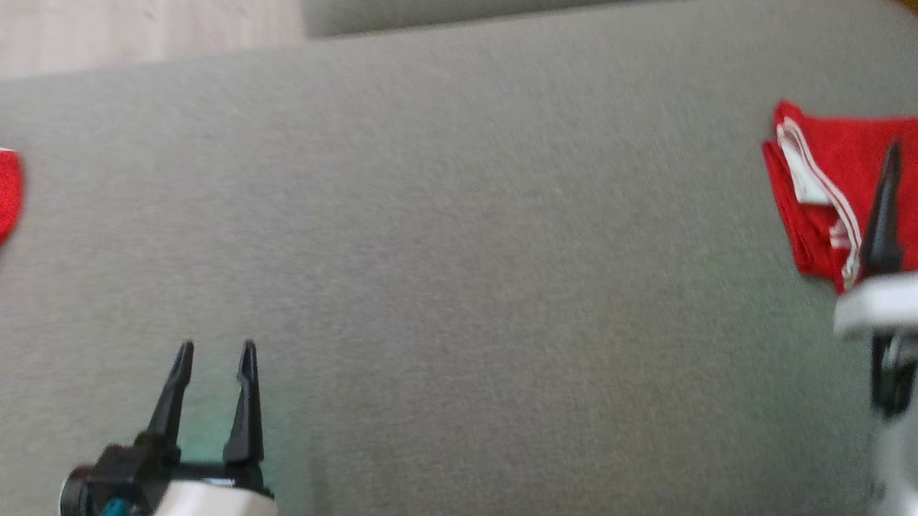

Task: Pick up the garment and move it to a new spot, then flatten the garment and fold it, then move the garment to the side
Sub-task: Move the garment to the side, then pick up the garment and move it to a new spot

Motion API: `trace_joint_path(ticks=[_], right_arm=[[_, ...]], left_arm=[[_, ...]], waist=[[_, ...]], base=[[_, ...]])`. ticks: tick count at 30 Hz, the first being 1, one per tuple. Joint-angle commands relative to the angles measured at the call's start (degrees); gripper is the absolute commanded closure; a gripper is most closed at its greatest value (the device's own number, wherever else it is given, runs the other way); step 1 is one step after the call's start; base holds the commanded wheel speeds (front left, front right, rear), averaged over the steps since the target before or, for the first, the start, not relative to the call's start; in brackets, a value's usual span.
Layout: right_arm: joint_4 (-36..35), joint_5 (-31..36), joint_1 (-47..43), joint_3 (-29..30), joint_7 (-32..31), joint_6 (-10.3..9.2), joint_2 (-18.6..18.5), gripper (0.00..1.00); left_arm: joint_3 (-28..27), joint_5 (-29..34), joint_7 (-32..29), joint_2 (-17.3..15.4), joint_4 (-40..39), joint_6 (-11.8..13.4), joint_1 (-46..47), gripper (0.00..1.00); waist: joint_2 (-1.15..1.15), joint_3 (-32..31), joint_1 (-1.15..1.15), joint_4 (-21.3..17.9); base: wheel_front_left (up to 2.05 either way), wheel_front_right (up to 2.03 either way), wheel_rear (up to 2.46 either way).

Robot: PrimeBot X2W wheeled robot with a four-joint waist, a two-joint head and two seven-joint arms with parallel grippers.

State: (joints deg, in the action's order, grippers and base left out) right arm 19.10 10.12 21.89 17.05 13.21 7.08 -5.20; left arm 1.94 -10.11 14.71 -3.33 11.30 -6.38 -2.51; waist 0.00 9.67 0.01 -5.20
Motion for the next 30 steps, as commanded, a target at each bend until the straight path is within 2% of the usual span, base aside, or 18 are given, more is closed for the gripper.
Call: trace_joint_path(ticks=[1, 7, 14, 30], right_arm=[[-3.1, -0.77, -0.83, -2.05, 0.81, 0.41, 0.11, 0.0], [-11.04, -5.43, -14.64, -6.26, 1.47, 0.41, 1.99, 0.0], [-7.89, -9.56, -25.61, -11.8, 1.76, 0.41, 2.3, 0.0], [-8.68, -11.76, -27.61, -14.3, 1.78, 0.41, 2.32, 0.0]], left_arm=[[-1.93, -0.42, 0.29, -0.05, -1.18, 0.52, 0.13, 0.0], [-2.01, -0.1, 0.29, 0.21, 0.32, 0.35, -2.46, 0.0], [-2.34, 0.43, 0.29, 0.3, 2.39, -0.1, -4.71, 0.0], [-1.7, 0.58, 0.29, 0.43, 2.52, -0.53, -4.4, 0.0]], waist=[[0.0, -3.81, -0.01, 3.22], [0.0, -7.38, -0.01, 5.9], [0.0, -9.6, -0.01, 7.4], [0.0, -9.79, -0.01, 7.61]], base=[[0.0, 0.0, 0.0], [0.0, 0.0, 0.0], [0.0, 0.0, 0.0], [0.0, 0.0, 0.0]])
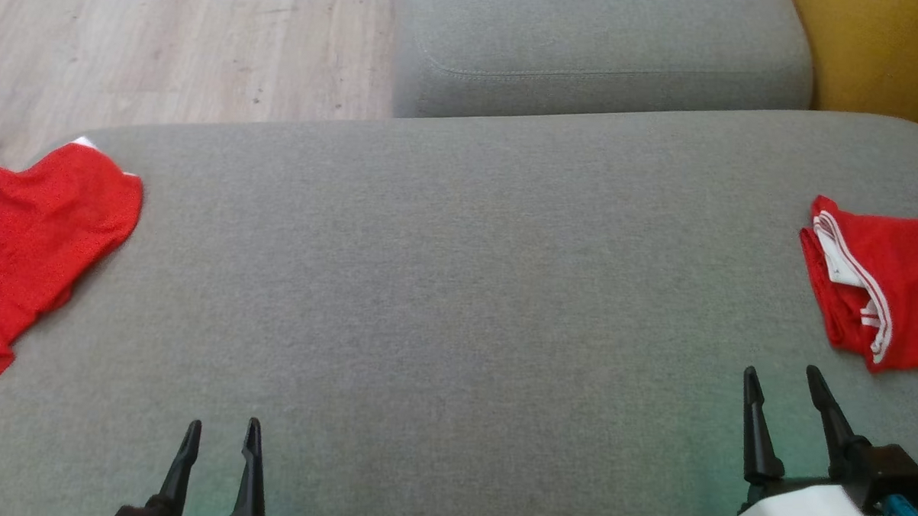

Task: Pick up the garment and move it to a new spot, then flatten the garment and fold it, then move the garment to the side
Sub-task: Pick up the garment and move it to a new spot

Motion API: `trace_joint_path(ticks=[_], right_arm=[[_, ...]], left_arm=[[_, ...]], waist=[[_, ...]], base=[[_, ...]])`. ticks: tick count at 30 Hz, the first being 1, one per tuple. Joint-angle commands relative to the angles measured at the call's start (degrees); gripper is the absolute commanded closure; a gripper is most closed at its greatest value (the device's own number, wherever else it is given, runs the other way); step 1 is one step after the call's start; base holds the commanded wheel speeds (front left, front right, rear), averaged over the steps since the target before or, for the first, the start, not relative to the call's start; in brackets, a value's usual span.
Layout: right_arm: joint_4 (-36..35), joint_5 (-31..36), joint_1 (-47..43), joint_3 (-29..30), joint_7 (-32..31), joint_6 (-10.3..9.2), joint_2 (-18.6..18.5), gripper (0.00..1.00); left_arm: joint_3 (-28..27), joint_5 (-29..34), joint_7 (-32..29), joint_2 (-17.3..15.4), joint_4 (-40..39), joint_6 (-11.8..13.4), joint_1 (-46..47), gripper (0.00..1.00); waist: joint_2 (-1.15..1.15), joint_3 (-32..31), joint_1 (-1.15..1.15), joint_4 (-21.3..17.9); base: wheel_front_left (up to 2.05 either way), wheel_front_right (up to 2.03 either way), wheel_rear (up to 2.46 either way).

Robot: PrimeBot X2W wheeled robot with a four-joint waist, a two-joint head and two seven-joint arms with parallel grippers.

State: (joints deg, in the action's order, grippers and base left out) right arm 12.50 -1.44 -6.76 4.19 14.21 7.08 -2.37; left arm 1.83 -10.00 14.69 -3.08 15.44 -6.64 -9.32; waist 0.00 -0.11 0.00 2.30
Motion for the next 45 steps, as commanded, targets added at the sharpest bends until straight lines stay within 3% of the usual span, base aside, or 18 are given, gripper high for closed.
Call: trace_joint_path(ticks=[1, 6, 16, 21, 27, 32, 40, 45], right_arm=[[-2.17, -0.13, 0.87, -1.6, 0.78, 0.41, -0.52, 0.0], [-2.98, -0.85, -0.28, -2.27, 0.78, 0.41, -0.51, 0.0], [-3.87, -2.22, -1.11, -7.93, 0.78, 0.41, -0.51, 0.0], [-3.82, -2.17, -0.79, -9.6, 0.78, 0.41, -0.51, 0.0], [-4.33, -1.13, -0.14, -9.73, 0.79, 0.41, -0.51, 0.0], [-5.98, 1.77, 2.21, -8.15, 0.79, 0.41, -0.51, 0.0], [-10.3, 8.03, 6.24, -4.42, 0.79, 0.41, -1.44, 0.0], [-14.33, 9.99, 7.33, -2.48, 0.37, 0.41, -4.17, 0.0]], left_arm=[[-1.48, 0.51, 0.31, 0.18, -1.63, -0.3, 2.5, 0.0], [-1.1, 0.61, 0.31, 0.19, -1.97, -0.41, 3.06, 0.0], [-2.1, -0.28, 0.31, 0.2, -2.87, 0.2, 0.89, 0.0], [-3.08, -1.38, 0.31, 0.2, -4.38, 0.89, -0.9, 0.0], [-5.1, -2.93, 0.31, 0.2, -6.27, 1.26, 0.0, 0.0], [-8.76, -5.28, 0.31, -0.33, -6.61, 0.83, 6.19, 0.0], [-10.72, -9.99, -5.66, -6.99, 2.67, -0.03, 25.63, 0.0], [-11.34, -11.59, -11.38, -10.82, 13.65, 0.71, 41.21, 0.0]], waist=[[0.0, -0.07, 0.0, 0.46], [0.0, -0.36, 0.0, 4.62], [0.0, -1.53, 0.0, 19.68], [0.0, -1.2, 0.0, 23.47], [0.0, 1.61, 0.0, 22.79], [0.0, 8.28, 0.0, 20.09], [0.0, 20.83, 0.0, 17.98], [0.0, 27.39, 0.0, 17.8]], base=[[0.0, 0.0, 0.0], [0.0, 0.0, 0.0], [0.0, 0.0, 0.0], [0.0, 0.0, 0.0], [0.0, 0.0, 0.0], [0.0, 0.0, 0.0], [0.0, 0.0, 0.0], [0.0, 0.0, 0.0]])
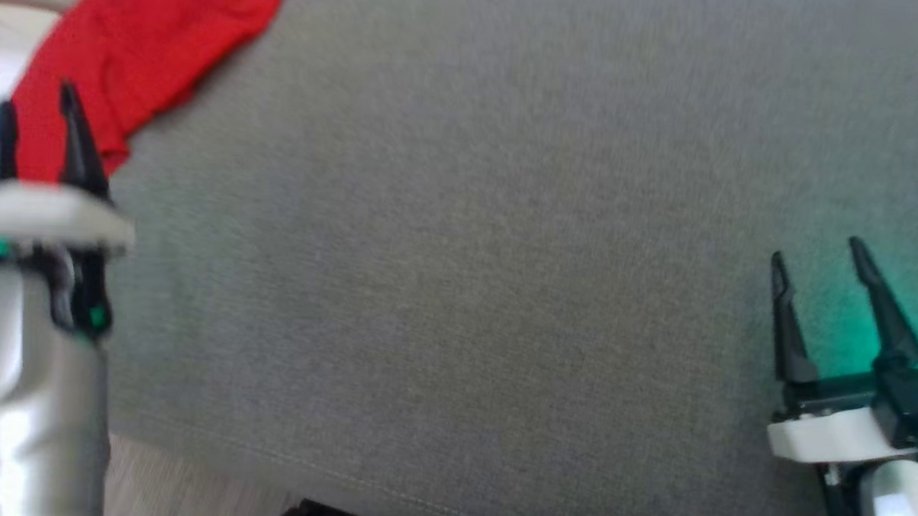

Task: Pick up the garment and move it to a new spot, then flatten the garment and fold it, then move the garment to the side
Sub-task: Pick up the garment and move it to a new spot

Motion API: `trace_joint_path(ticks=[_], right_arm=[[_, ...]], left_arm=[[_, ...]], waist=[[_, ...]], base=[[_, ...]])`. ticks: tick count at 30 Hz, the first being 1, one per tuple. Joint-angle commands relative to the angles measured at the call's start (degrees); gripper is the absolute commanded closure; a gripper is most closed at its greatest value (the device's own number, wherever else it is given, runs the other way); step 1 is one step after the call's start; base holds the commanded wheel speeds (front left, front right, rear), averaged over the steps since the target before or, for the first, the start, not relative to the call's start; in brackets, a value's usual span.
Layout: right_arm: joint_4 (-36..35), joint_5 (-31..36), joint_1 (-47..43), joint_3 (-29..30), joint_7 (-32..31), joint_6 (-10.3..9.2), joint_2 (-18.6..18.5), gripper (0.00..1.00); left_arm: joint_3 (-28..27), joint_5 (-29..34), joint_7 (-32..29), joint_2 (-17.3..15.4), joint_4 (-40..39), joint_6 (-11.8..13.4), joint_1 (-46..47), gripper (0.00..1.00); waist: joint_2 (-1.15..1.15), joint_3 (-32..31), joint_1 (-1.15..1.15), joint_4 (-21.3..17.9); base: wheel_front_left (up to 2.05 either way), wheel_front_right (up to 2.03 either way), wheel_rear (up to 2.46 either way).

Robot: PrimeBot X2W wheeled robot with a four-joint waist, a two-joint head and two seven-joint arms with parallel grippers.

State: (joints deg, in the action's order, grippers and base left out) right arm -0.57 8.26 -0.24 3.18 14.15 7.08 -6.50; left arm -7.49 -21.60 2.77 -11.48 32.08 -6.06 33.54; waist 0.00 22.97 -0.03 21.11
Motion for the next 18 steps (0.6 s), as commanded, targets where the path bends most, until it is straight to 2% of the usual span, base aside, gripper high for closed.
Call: trace_joint_path(ticks=[1, 4, 9, 18], right_arm=[[-2.31, 0.51, 0.76, -1.36, 0.05, 0.41, -0.59, 0.0], [-5.92, 0.66, 0.41, -1.34, -1.34, 0.41, -2.02, 0.0], [-11.32, 0.34, -0.91, -2.22, -3.86, 0.41, -4.05, 0.0], [-16.22, -0.45, -3.67, -2.87, -6.38, 0.41, -4.94, 0.0]], left_arm=[[-1.94, -0.08, -0.49, -2.92, -0.3, 0.38, 1.01, 0.0], [-1.75, -0.36, -2.89, -4.11, 7.86, 1.15, 8.4, 0.0], [-2.14, -0.89, -3.1, -5.38, 19.36, 2.67, 17.31, 0.0], [-0.25, 0.37, -5.09, -7.29, 34.34, 4.07, 22.87, 0.0]], waist=[[0.0, 5.34, 0.03, -1.07], [0.0, 7.86, 0.03, -1.38], [0.0, 10.05, 0.03, -2.51], [0.0, 9.69, 0.03, -4.63]], base=[[0.0, 0.0, 0.0], [0.0, 0.0, 0.0], [0.0, 0.0, 0.0], [0.0, 0.0, 0.0]])
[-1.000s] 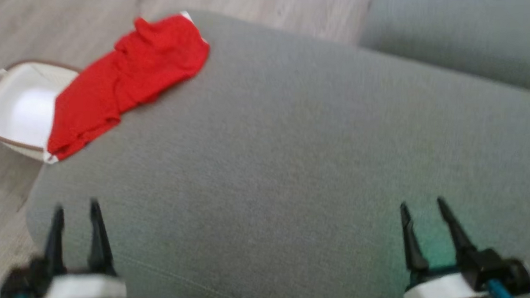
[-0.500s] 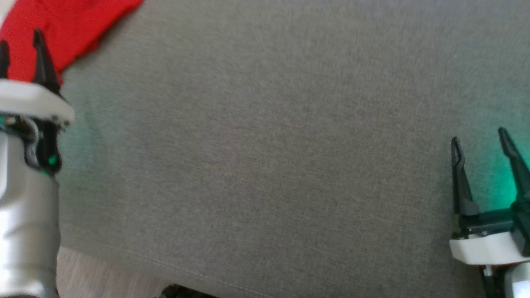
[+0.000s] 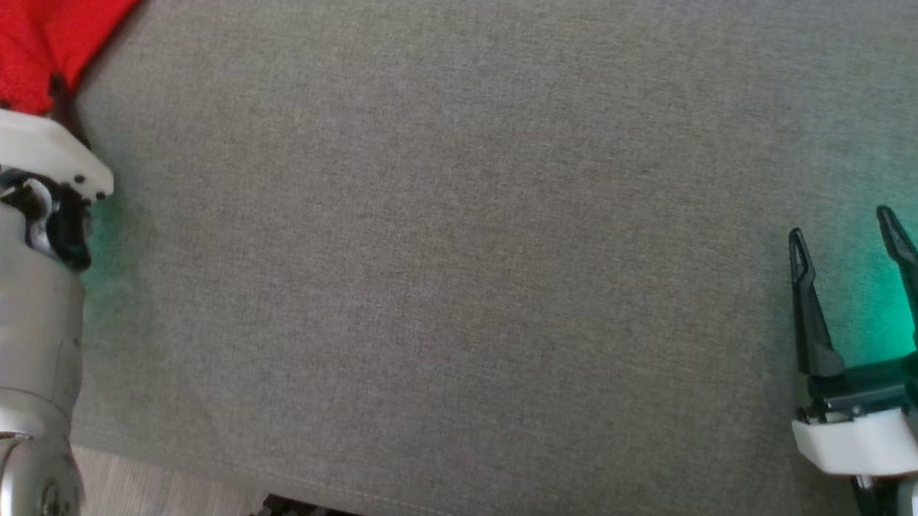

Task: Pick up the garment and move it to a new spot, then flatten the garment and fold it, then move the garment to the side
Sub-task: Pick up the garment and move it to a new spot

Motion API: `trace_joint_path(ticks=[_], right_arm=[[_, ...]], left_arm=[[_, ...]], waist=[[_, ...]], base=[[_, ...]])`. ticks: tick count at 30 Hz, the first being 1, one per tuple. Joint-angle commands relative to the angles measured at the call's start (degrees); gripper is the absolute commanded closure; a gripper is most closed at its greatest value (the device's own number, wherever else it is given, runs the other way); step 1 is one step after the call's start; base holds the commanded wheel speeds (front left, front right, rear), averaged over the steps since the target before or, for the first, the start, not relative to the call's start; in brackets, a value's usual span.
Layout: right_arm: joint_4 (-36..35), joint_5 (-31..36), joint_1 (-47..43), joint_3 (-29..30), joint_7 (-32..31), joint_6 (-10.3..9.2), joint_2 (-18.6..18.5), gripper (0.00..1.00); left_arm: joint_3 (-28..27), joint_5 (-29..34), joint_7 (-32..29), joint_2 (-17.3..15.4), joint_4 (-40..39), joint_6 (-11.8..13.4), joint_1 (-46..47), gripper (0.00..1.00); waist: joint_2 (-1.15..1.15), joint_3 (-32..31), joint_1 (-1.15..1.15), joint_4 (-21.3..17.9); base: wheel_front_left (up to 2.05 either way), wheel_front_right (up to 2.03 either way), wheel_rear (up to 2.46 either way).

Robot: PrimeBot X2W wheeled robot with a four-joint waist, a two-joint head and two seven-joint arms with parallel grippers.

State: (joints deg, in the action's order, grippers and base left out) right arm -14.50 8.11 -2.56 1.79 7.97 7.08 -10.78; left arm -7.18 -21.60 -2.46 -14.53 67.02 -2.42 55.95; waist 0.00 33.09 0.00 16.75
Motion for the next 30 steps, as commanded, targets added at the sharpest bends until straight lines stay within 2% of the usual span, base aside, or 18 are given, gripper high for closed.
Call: trace_joint_path(ticks=[1, 2, 3, 4, 5, 9, 14, 21, 26, 30], right_arm=[[-2.51, -0.37, -1.6, -1.48, -0.34, 0.41, -0.64, 0.0], [-2.75, -0.44, -1.8, -1.43, -0.48, 0.41, -0.71, 0.0], [-2.94, -0.52, -1.93, -1.32, -0.59, 0.41, -0.82, 0.0], [-3.04, -0.77, -2.12, -1.08, -0.73, 0.41, -0.99, 0.0], [-2.99, -0.87, -2.15, -0.98, -0.72, 0.41, -0.97, 0.0], [-2.34, -1.23, -1.94, -1.26, -0.34, 0.41, -0.23, 0.0], [-0.39, -1.74, -1.56, -1.89, 0.86, 0.41, 0.85, 0.0], [2.8, -2.23, -0.43, -3.06, 3.09, 0.41, 2.78, 0.0], [6.14, -2.65, 1.22, -3.78, 5.04, 0.41, 4.82, 0.0], [8.98, -3.1, 2.28, -4.56, 6.23, 0.41, 6.22, 0.0]], left_arm=[[-0.16, 0.62, 0.1, -4.31, 0.32, 0.25, 0.67, 0.0], [0.06, 0.64, -0.03, -4.48, 1.21, -0.2, 0.96, 0.0], [0.17, 0.56, -0.1, -4.53, 1.95, -0.53, 1.29, 0.08], [0.61, 0.5, -0.13, -4.07, 2.95, -1.24, 1.69, 0.89], [0.92, 0.49, -0.43, -4.03, 3.42, -1.87, 1.7, 1.0], [1.55, -0.34, -0.42, -3.64, 4.22, -3.89, 1.69, 1.0], [2.47, -2.2, 1.88, -3.43, 2.49, -4.97, 2.59, 1.0], [8.75, -7.17, 1.48, -2.76, -6.82, -5.04, 1.07, 1.0], [15.14, -14.16, -1.51, -4.3, -20.22, -5.05, -2.76, 1.0], [18.79, -22.06, -6.94, -5.58, -34.4, -5.06, -7.86, 1.0]], waist=[[0.0, -0.59, 0.0, -0.4], [0.0, -0.62, 0.0, -0.5], [0.0, -0.66, 0.0, -0.54], [0.0, -1.19, 0.0, -0.56], [0.0, -1.59, 0.0, -0.64], [0.0, -3.25, 0.0, -0.9], [0.0, -5.92, 0.0, -1.24], [0.0, -9.34, 0.0, -2.4], [0.0, -12.54, 0.0, -4.15], [0.0, -15.38, 0.0, -5.97]], base=[[0.0, 0.0, 0.0], [0.0, 0.0, 0.0], [0.0, 0.0, 0.0], [0.0, 0.0, 0.0], [0.0, 0.0, 0.0], [0.0, 0.0, 0.0], [0.0, 0.0, 0.0], [0.0, 0.0, 0.0], [0.0, 0.0, 0.0], [0.0, 0.0, 0.0]])
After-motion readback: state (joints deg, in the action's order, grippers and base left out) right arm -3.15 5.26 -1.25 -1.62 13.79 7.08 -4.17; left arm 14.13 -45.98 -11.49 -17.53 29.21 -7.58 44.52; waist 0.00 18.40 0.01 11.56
